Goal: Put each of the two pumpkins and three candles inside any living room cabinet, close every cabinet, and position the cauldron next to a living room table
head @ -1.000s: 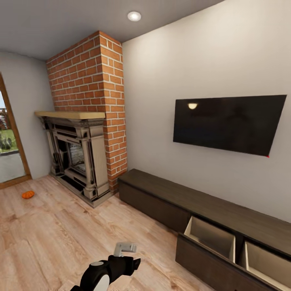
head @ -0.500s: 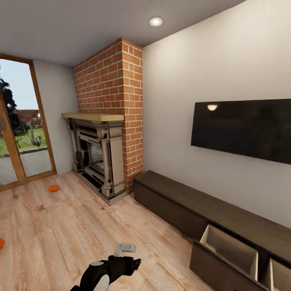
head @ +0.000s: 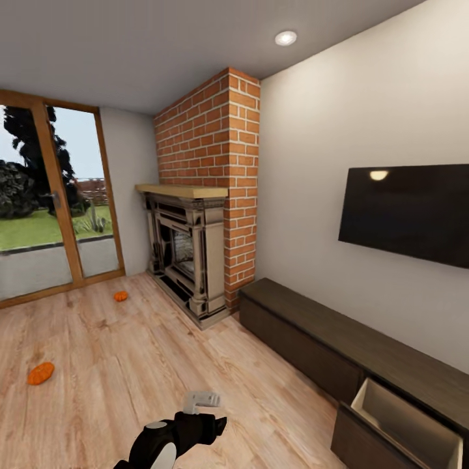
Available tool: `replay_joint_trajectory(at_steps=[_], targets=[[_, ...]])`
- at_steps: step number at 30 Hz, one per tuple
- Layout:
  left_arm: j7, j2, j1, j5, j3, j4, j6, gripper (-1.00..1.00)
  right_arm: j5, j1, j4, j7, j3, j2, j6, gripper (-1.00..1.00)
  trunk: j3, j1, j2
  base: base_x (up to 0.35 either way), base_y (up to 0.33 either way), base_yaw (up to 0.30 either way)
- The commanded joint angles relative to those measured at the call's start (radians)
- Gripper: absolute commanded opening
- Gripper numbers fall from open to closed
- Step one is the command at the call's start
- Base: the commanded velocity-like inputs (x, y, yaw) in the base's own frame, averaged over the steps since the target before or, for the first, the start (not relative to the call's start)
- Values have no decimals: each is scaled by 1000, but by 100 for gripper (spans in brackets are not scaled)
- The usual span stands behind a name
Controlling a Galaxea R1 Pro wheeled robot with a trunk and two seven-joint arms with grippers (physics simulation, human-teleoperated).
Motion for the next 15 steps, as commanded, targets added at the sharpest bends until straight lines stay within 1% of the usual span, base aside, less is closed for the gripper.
replay_joint_trajectory(at_steps=[1,4,15], targets=[[10,1,-1,10,-3,-1,2,100,3,-1,1,4,-8,1,0,100,2,-4,6,0,0,278],[9,1,-1,13,-3,-1,2,100,4,-1,-1,-2,-7,3,0,100,13,-15,27,0,0,278],[2,1,-1,18,-3,0,-1,100,4,-1,-3,-6,-6,5,-1,100,20,-15,27,0,0,278]])
